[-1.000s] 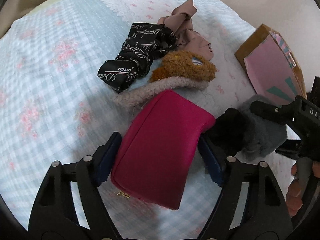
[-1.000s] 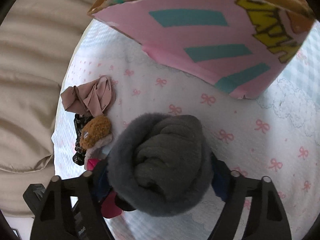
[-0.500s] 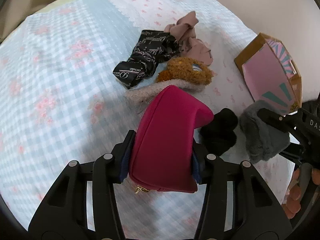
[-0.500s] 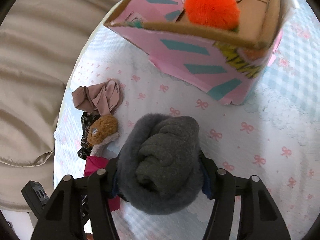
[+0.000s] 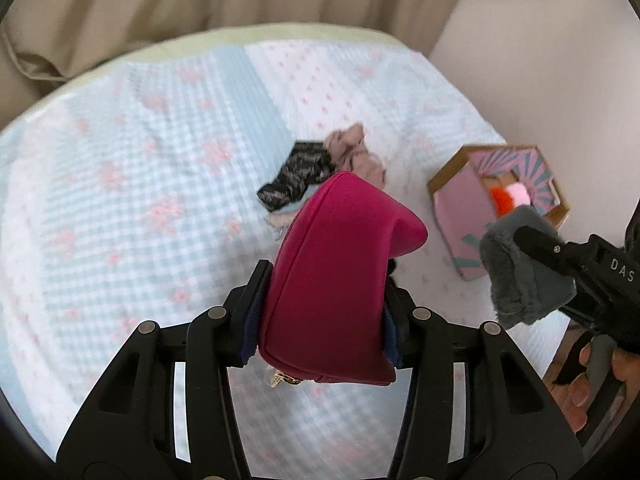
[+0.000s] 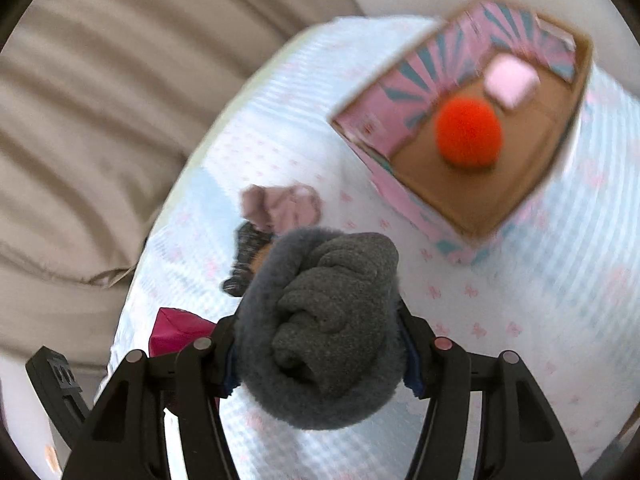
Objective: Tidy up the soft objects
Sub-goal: 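Carry the pouch and sock over the box and open both tools to release them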
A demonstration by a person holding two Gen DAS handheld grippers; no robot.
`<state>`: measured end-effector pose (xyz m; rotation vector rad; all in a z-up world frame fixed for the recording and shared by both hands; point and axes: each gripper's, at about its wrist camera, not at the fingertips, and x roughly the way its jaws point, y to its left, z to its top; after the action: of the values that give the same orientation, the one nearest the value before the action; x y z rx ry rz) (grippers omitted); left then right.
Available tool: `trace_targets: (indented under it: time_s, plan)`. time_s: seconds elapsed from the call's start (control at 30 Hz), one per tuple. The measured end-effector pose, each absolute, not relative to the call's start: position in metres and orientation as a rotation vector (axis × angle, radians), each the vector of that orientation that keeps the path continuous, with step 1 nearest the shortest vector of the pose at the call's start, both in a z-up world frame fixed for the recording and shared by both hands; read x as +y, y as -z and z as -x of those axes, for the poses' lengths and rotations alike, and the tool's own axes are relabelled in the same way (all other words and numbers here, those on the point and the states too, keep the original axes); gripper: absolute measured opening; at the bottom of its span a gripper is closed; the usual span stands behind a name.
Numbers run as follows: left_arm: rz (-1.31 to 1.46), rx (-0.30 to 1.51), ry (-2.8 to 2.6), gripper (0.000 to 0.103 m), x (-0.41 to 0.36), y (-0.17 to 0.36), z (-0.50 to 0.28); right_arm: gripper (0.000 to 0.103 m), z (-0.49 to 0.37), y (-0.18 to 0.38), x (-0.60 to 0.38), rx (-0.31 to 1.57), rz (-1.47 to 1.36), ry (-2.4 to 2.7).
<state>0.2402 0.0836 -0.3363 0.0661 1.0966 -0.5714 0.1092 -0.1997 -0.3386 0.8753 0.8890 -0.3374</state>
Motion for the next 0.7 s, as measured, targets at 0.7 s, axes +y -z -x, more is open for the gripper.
trace_targets:
  time_s: [0.7]
  plan:
    - [0.146,0.962,0.242,0.044,0.044,0.147,-0.111,0.057,-0.071,0.151,-0.222,0.912,-0.32,-0.054]
